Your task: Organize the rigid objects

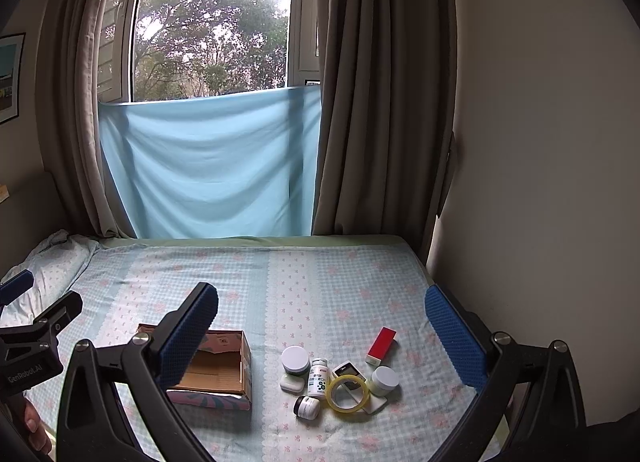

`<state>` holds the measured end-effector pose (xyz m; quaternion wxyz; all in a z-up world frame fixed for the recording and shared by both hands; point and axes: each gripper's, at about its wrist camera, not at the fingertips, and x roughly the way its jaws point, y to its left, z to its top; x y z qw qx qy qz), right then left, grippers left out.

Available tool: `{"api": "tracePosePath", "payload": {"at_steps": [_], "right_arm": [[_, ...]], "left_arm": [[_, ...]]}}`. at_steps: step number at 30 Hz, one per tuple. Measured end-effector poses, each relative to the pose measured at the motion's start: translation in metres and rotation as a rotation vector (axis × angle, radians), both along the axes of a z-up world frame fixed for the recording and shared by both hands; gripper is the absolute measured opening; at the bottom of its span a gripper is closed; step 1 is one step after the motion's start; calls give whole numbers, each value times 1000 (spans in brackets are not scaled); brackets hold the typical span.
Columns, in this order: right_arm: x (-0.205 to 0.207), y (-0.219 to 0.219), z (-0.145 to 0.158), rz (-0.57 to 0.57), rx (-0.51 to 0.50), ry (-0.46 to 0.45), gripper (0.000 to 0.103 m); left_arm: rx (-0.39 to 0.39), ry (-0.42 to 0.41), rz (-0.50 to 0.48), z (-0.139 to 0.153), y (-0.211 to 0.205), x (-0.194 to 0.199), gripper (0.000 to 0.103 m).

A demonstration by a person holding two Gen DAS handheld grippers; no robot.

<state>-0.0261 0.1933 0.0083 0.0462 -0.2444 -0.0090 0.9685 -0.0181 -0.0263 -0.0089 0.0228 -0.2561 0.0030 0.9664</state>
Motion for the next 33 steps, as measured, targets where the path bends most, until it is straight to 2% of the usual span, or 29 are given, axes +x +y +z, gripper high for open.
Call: {"api": "tracePosePath", "payload": {"at_steps": [7, 14, 20, 27, 33], "right_arm": [[-1, -6, 4, -22, 2, -14, 102], [2, 15, -8, -92, -14, -69, 102], [-5, 48, -30, -152, -36, -133, 102], [-32, 99, -72, -211, -162, -219, 102], [-74, 141, -120, -251, -265, -320, 102]], "left_arm": [[12, -16, -19, -3, -5, -14, 103], [15, -62, -64, -27, 5, -41, 103], [34, -166, -104, -55, 28, -75, 103], [-28, -299, -151, -99, 70, -124, 103], [-99, -437, -211, -156, 111, -172, 103]]}}
